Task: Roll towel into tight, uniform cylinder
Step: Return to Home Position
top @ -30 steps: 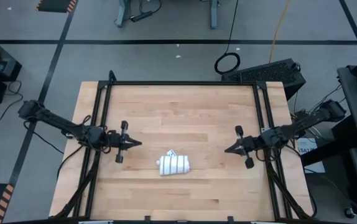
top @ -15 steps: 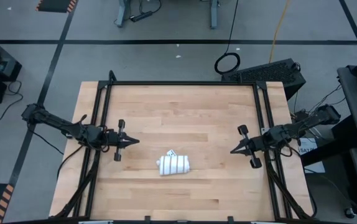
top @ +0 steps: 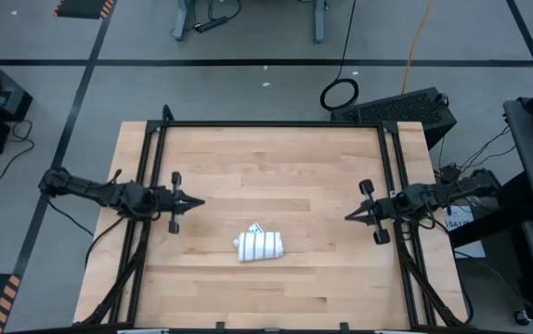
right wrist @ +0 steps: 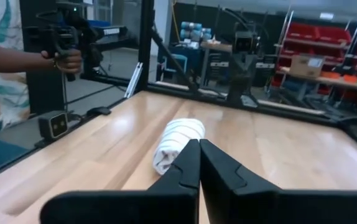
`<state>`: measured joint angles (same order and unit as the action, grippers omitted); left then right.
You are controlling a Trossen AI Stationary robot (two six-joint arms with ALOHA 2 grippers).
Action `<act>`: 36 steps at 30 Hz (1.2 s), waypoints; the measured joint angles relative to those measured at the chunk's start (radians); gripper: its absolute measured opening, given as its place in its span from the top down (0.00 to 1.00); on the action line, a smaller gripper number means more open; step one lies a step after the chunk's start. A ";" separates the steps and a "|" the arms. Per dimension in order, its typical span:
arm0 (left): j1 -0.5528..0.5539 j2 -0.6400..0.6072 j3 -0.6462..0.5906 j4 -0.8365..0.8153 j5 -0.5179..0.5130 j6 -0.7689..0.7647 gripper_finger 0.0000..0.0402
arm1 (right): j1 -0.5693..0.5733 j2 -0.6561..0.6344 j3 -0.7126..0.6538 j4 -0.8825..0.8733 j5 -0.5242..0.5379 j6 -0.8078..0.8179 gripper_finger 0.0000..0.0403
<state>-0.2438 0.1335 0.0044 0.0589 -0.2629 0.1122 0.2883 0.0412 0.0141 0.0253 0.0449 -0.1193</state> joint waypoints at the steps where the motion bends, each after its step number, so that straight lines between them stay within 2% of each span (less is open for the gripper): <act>1: 0.006 -0.014 0.000 -0.002 0.010 0.001 1.00 | -0.005 -0.004 0.000 0.000 0.000 -0.009 1.00; 14: 0.069 -0.099 0.000 -0.017 0.090 0.054 1.00 | -0.107 -0.022 0.000 -0.001 0.001 0.006 1.00; 36: 0.068 -0.104 0.000 -0.022 0.104 0.025 1.00 | -0.108 -0.041 0.000 0.020 0.013 -0.025 1.00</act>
<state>-0.1761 0.0292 0.0044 0.0364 -0.1585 0.1375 0.1802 0.0006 0.0141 0.0454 0.0583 -0.1442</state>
